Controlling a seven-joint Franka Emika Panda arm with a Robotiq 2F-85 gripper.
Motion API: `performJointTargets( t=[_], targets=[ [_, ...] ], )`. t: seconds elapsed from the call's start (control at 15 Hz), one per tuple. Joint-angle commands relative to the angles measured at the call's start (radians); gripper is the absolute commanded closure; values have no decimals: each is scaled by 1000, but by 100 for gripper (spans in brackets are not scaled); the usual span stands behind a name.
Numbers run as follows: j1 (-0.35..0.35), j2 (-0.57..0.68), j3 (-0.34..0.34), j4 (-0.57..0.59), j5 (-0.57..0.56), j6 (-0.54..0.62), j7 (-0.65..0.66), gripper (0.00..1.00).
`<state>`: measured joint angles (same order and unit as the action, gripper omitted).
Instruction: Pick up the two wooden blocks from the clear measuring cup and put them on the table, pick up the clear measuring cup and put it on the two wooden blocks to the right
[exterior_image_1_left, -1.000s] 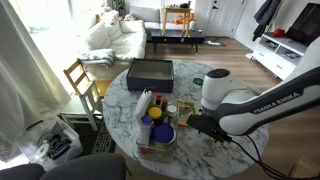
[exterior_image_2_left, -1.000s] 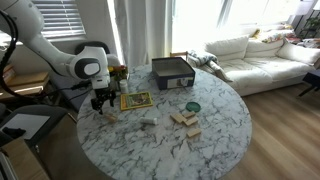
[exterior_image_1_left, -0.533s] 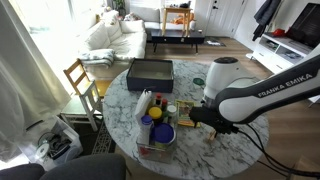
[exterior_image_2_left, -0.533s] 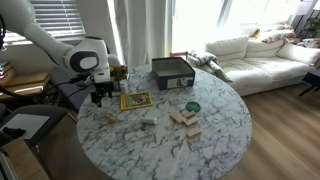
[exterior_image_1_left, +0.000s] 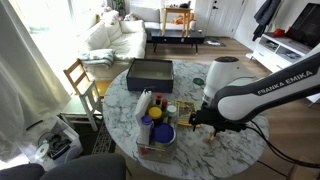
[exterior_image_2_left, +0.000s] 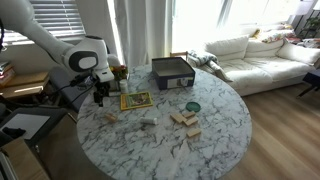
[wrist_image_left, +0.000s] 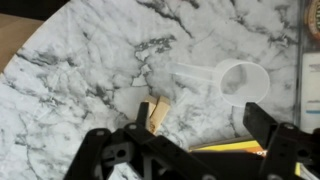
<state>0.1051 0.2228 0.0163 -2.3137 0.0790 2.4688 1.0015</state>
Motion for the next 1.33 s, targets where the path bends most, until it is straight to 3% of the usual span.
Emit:
performJointTargets(
  t=[0.0,0.07,0.13,0.27,0.73,0.87,0.93,1.13,1.2,1.27],
  targets=[
    [-14,-10,18,-16,49,0,-139,18],
    [-12,-8,18,-16,53,6,-165,20],
    [-10,-5,18,-16,53,11,-186,30],
    [-7,1,18,-15,53,24,-224,23],
    [0,20,27,-16,82,105,-310,25],
    [1,27,29,-16,89,115,-330,35],
    [0,30,30,-16,93,120,-341,48],
    [2,39,30,-15,95,126,-362,72],
    [3,43,30,-15,95,129,-368,74],
    [3,48,32,-15,97,132,-374,66]
  ],
)
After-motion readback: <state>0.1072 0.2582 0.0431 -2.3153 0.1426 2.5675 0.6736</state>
